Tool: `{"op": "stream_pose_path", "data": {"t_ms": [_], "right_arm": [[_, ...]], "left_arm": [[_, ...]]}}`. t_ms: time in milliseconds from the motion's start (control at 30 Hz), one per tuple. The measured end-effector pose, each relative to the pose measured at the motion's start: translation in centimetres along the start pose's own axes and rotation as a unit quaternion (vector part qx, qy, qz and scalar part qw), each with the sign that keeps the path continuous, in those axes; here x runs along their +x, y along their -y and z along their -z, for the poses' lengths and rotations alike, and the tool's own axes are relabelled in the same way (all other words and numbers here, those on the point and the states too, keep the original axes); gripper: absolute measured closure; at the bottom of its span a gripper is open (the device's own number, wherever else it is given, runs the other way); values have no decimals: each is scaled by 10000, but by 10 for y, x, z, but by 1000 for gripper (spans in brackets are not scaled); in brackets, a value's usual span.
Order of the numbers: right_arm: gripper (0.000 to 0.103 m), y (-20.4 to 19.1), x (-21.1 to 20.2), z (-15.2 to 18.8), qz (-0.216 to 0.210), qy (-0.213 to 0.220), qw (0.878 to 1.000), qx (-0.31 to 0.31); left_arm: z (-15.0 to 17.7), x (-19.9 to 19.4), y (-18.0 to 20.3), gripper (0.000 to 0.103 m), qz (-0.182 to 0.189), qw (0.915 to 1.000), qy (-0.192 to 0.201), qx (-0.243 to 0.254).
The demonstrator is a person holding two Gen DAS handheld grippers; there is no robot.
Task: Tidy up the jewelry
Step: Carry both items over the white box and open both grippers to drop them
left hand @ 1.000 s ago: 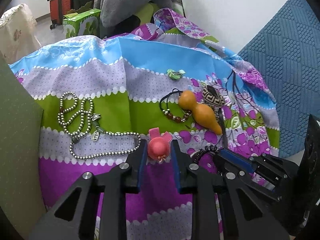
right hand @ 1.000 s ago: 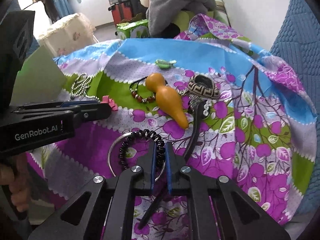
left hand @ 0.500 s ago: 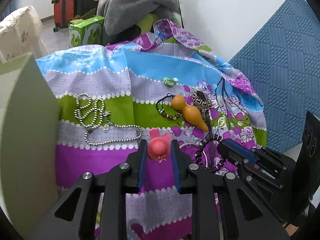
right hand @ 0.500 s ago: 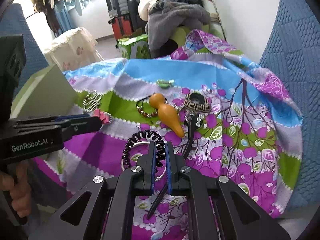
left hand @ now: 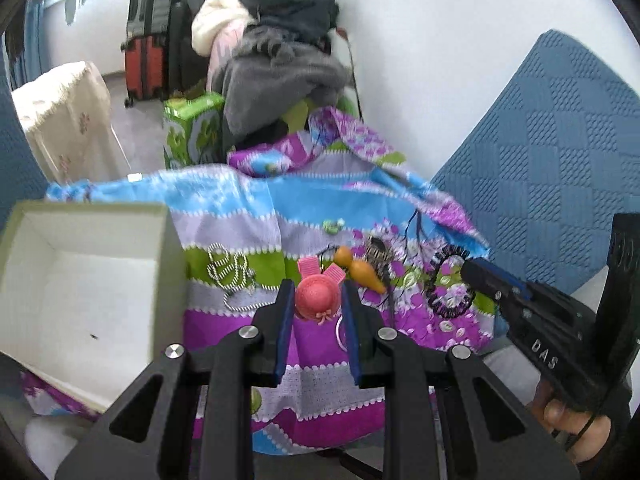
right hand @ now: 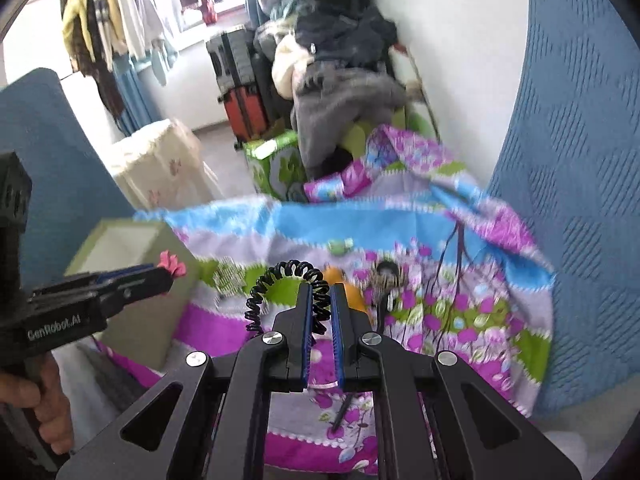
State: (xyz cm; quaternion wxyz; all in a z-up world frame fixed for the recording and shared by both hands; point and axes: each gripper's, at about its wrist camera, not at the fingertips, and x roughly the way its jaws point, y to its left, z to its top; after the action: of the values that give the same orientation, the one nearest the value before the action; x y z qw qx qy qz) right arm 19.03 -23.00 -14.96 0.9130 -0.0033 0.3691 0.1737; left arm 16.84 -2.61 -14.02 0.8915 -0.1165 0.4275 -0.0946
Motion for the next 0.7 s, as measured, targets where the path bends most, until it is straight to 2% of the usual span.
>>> {"op": "stream_pose_path", "data": {"t_ms": [300, 533, 700], "right_arm": [[96, -31, -57, -51, -162, 601, 9980, -66], [96, -69, -76, -84, -457, 865, 9950, -211], [96, -106, -74, -97, -703, 934, 9923, -411]], "left_arm": [[-30, -76, -8, 79, -278, 9981, 553, 31], [-41, -121, -34, 79, -557, 9942, 916, -107], [-39, -141, -63, 79, -725, 9914, 1052, -298]]}}
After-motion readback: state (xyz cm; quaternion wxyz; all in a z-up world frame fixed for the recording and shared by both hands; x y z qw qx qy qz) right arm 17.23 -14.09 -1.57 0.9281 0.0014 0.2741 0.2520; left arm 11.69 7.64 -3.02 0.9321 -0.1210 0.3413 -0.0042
